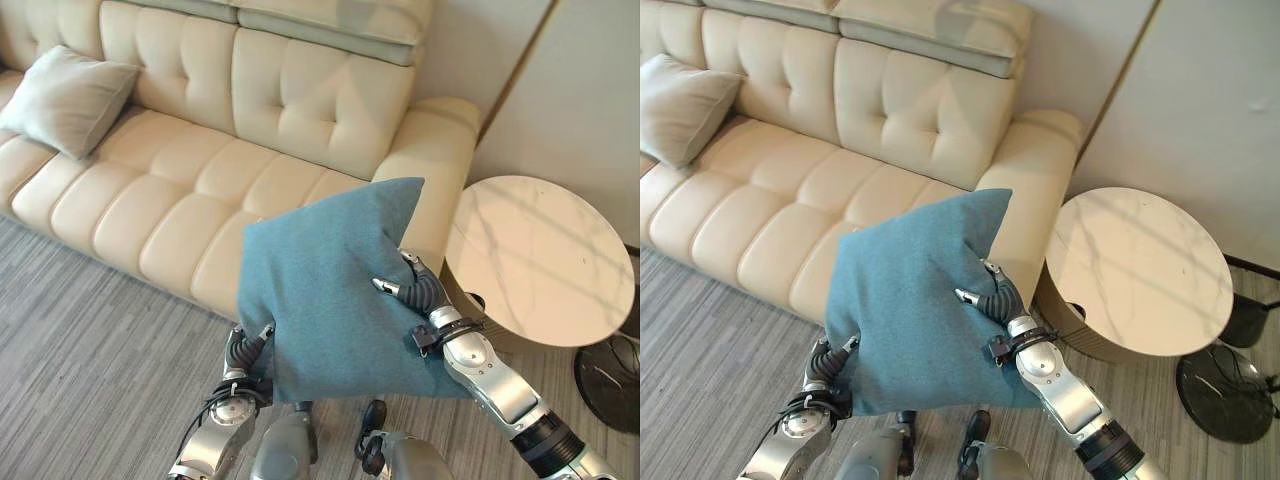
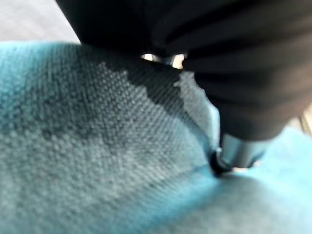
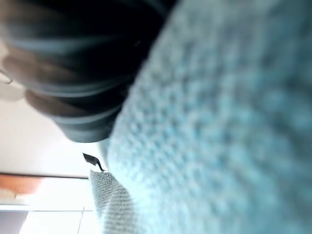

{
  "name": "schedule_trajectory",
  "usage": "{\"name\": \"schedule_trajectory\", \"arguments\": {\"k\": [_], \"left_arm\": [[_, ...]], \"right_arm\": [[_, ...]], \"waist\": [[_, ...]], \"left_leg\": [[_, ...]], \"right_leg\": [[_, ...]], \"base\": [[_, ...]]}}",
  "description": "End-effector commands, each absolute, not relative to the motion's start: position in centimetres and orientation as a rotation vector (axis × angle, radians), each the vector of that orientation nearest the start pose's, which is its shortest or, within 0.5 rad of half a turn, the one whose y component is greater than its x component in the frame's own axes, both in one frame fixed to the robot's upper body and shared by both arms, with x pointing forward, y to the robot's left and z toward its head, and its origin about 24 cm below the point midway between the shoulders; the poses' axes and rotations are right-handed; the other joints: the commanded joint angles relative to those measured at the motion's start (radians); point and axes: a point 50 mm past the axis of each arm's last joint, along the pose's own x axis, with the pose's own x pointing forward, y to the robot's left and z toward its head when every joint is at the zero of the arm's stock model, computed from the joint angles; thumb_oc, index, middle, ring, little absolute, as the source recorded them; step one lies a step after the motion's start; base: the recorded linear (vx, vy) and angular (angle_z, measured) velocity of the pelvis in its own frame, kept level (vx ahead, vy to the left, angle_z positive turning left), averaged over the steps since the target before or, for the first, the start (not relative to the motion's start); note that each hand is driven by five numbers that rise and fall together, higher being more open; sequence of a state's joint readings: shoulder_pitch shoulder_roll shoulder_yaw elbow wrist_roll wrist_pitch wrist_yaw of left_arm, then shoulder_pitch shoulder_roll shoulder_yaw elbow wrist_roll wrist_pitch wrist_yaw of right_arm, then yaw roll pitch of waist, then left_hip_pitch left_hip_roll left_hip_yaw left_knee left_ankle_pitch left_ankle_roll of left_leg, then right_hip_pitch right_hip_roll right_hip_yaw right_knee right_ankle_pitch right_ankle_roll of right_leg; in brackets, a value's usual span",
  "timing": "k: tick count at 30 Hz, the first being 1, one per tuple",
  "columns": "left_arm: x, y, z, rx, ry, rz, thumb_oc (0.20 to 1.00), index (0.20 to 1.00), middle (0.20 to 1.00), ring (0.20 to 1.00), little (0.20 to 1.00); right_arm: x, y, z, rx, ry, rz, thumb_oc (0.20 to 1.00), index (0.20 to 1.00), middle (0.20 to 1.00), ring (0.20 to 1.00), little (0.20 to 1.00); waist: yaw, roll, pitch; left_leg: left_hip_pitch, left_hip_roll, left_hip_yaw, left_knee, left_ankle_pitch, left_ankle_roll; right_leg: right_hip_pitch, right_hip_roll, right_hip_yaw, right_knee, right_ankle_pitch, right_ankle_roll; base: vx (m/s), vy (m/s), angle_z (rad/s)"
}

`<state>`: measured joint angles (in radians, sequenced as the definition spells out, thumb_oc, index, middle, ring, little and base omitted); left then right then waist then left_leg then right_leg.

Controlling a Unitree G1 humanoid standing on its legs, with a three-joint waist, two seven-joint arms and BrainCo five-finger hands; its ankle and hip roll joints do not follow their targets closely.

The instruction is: Pick up all the scattered cushions and arrange them neatly on the sofa.

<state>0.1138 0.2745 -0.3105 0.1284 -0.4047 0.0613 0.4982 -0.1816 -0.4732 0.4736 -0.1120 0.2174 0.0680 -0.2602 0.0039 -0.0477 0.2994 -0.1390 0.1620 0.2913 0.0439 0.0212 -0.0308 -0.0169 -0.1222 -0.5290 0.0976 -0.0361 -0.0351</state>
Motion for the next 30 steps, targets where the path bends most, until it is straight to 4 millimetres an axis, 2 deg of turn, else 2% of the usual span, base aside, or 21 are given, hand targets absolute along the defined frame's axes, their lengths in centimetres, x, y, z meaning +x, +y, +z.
{"name": "schedule_trajectory", "arguments": {"k": [1,3,5,8,10,11,13,14,15,16,17,19,20,22,23,24,25,26,27,29,30], "left_arm": [[23.8,11.6,4.7,-0.319,0.028,0.058,0.200,0.200,0.200,0.200,0.200],[23.4,11.3,4.2,-0.379,0.060,0.058,0.200,0.200,0.200,0.200,0.200],[23.2,11.2,3.8,-0.402,0.093,0.051,0.200,0.200,0.200,0.200,0.200],[23.2,11.3,4.0,-0.412,0.086,0.038,0.200,0.200,0.200,0.200,0.200],[23.5,11.3,4.3,-0.415,0.073,0.030,0.200,0.200,0.200,0.200,0.200],[23.5,11.4,4.3,-0.415,0.073,0.030,0.200,0.200,0.200,0.200,0.200],[24.0,11.5,5.0,-0.401,0.043,0.032,0.200,0.200,0.200,0.200,0.200],[24.0,11.5,5.0,-0.401,0.043,0.032,0.200,0.200,0.200,0.200,0.200],[24.2,11.6,5.3,-0.401,0.025,0.044,0.200,0.200,0.200,0.200,0.200],[24.4,11.8,5.6,-0.396,0.013,0.049,0.200,0.200,0.200,0.200,0.200],[24.5,11.8,5.8,-0.392,-0.002,0.055,0.200,0.200,0.200,0.200,0.200],[24.5,11.8,5.7,-0.377,0.002,0.053,0.200,0.200,0.200,0.200,0.200],[24.5,11.8,5.7,-0.377,0.002,0.053,0.200,0.200,0.200,0.200,0.200],[24.6,11.8,5.8,-0.366,-0.002,0.057,0.200,0.200,0.200,0.200,0.200],[24.8,11.7,5.9,-0.348,-0.008,0.058,0.200,0.200,0.200,0.200,0.200],[24.9,11.8,5.9,-0.345,-0.010,0.066,0.200,0.200,0.200,0.200,0.200],[24.9,11.8,5.9,-0.345,-0.010,0.067,0.200,0.200,0.200,0.200,0.200],[25.2,12.0,6.0,-0.319,-0.017,0.076,0.200,0.200,0.200,0.200,0.200],[25.3,12.2,6.1,-0.306,-0.021,0.080,0.200,0.200,0.200,0.200,0.200],[25.2,12.1,6.0,-0.301,-0.017,0.077,0.200,0.200,0.200,0.200,0.200],[25.0,12.0,5.9,-0.309,-0.015,0.070,0.200,0.200,0.200,0.200,0.200]], "right_arm": [[24.7,-7.1,12.4,-0.111,-0.345,0.472,0.200,0.200,0.200,0.200,0.200],[24.6,-7.0,12.3,-0.126,-0.344,0.476,0.200,0.200,0.200,0.200,0.200],[24.6,-6.9,12.2,-0.132,-0.339,0.479,0.200,0.200,0.200,0.200,0.200],[24.5,-6.3,12.3,-0.125,-0.340,0.504,0.200,0.200,0.200,0.200,0.200],[24.5,-6.0,12.3,-0.121,-0.341,0.498,0.200,0.200,0.200,0.200,0.200],[24.5,-6.0,12.3,-0.121,-0.342,0.498,0.200,0.200,0.200,0.200,0.200],[24.5,-5.5,12.7,-0.114,-0.361,0.502,0.200,0.200,0.200,0.200,0.200],[24.5,-5.4,12.7,-0.114,-0.362,0.502,0.200,0.200,0.200,0.200,0.200],[24.6,-4.9,12.7,-0.110,-0.367,0.507,0.200,0.200,0.200,0.200,0.200],[24.7,-4.8,12.9,-0.115,-0.376,0.506,0.200,0.200,0.200,0.200,0.200],[24.8,-4.6,13.1,-0.107,-0.384,0.512,0.200,0.200,0.200,0.200,0.200],[25.0,-4.3,13.2,-0.106,-0.385,0.517,0.200,0.200,0.200,0.200,0.200],[25.0,-4.3,13.2,-0.106,-0.385,0.517,0.200,0.200,0.200,0.200,0.200],[25.2,-4.3,13.8,-0.103,-0.408,0.519,0.200,0.200,0.200,0.200,0.200],[25.3,-4.1,14.2,-0.097,-0.422,0.524,0.200,0.200,0.200,0.200,0.200],[25.4,-4.0,14.4,-0.095,-0.427,0.525,0.200,0.200,0.200,0.200,0.200],[25.4,-4.0,14.4,-0.095,-0.427,0.525,0.200,0.200,0.200,0.200,0.200],[25.6,-3.8,14.6,-0.090,-0.430,0.525,0.200,0.200,0.200,0.200,0.200],[25.6,-3.9,14.6,-0.090,-0.431,0.522,0.200,0.200,0.200,0.200,0.200],[25.5,-4.1,14.5,-0.095,-0.431,0.520,0.200,0.200,0.200,0.200,0.200],[25.2,-4.9,14.4,-0.109,-0.435,0.510,0.200,0.200,0.200,0.200,0.200]], "waist": [[-0.004,-0.041,-0.048],[-0.008,-0.031,-0.065],[-0.005,-0.031,-0.080],[0.007,-0.042,-0.083],[0.020,-0.063,-0.078],[0.020,-0.064,-0.078],[0.026,-0.065,-0.067],[0.026,-0.067,-0.067],[0.016,-0.065,-0.051],[0.011,-0.065,-0.050],[0.005,-0.064,-0.047],[0.005,-0.059,-0.044],[0.005,-0.059,-0.044],[0.002,-0.057,-0.028],[0.001,-0.066,-0.016],[0.004,-0.072,-0.013],[0.003,-0.071,-0.012],[0.017,-0.085,-0.020],[0.020,-0.090,-0.027],[0.013,-0.088,-0.035],[-0.004,-0.076,-0.059]], "left_leg": [[0.061,0.049,0.072,-0.107,0.111,-0.087],[0.083,0.051,0.085,-0.131,0.087,-0.091],[0.083,0.025,0.068,-0.131,0.064,-0.079],[0.094,-0.008,0.064,-0.131,0.044,-0.057],[0.101,-0.052,0.056,-0.131,0.012,-0.023],[0.101,-0.054,0.056,-0.131,0.011,-0.021],[0.112,-0.097,0.028,-0.131,-0.023,0.020],[0.112,-0.100,0.028,-0.131,-0.024,0.022],[0.123,-0.116,0.004,-0.131,-0.034,0.042],[0.126,-0.121,-0.006,-0.131,-0.037,0.045],[0.135,-0.131,-0.025,-0.131,-0.043,0.048],[0.152,-0.137,-0.030,-0.131,-0.052,0.050],[0.152,-0.137,-0.030,-0.131,-0.052,0.050],[0.161,-0.143,-0.043,-0.131,-0.057,0.049],[0.161,-0.161,-0.045,-0.131,-0.053,0.054],[0.168,-0.170,-0.048,-0.131,-0.061,0.052],[0.169,-0.169,-0.048,-0.131,-0.061,0.052],[0.195,-0.185,-0.054,-0.131,-0.092,0.046],[0.210,-0.194,-0.050,-0.131,-0.107,0.045],[0.222,-0.197,-0.058,-0.108,-0.135,0.044],[0.246,-0.199,-0.061,-0.043,-0.189,0.045]], "right_leg": [[0.033,0.058,0.060,-0.170,-0.044,0.069],[0.043,0.044,0.035,-0.179,-0.020,0.094],[0.044,0.021,0.031,-0.180,0.002,0.114],[0.052,-0.007,0.039,-0.172,0.012,0.131],[0.050,-0.053,0.047,-0.129,0.019,0.155],[0.049,-0.055,0.047,-0.126,0.018,0.157],[0.014,-0.109,0.071,0.013,0.026,0.168],[0.010,-0.114,0.072,0.021,0.022,0.171],[-0.047,-0.118,0.145,0.176,0.027,0.165],[-0.070,-0.103,0.179,0.209,0.021,0.162],[-0.104,-0.059,0.241,0.255,0.001,0.159],[-0.137,-0.025,0.269,0.275,-0.035,0.144],[-0.137,-0.025,0.269,0.276,-0.035,0.144],[-0.205,0.048,0.323,0.233,-0.058,0.129],[-0.227,0.090,0.346,0.118,-0.009,0.125],[-0.236,0.110,0.338,0.053,0.015,0.133],[-0.234,0.111,0.337,0.049,0.017,0.133],[-0.228,0.114,0.263,-0.046,0.047,0.161],[-0.216,0.112,0.214,-0.089,0.062,0.169],[-0.195,0.111,0.201,-0.096,0.060,0.168],[-0.166,0.119,0.231,-0.096,0.049,0.144]], "base": [[0.04,0.272,1.06],[0.09,0.364,0.74],[0.11,0.419,0.40],[0.11,0.365,0.48],[0.10,0.393,0.26],[0.10,0.396,0.25],[0.10,0.438,0.34],[0.09,0.359,0.26],[0.08,0.252,0.16],[0.15,0.330,0.25],[0.13,0.179,0.42],[0.11,0.115,0.42],[0.07,0.071,0.14],[0.07,0.042,0.09],[0.13,-0.004,0.15],[0.11,-0.018,0.24],[0.28,-0.051,0.19],[0.35,-0.060,0.29],[0.36,-0.059,0.34],[0.38,-0.043,0.38],[0.59,-0.062,0.23]]}}
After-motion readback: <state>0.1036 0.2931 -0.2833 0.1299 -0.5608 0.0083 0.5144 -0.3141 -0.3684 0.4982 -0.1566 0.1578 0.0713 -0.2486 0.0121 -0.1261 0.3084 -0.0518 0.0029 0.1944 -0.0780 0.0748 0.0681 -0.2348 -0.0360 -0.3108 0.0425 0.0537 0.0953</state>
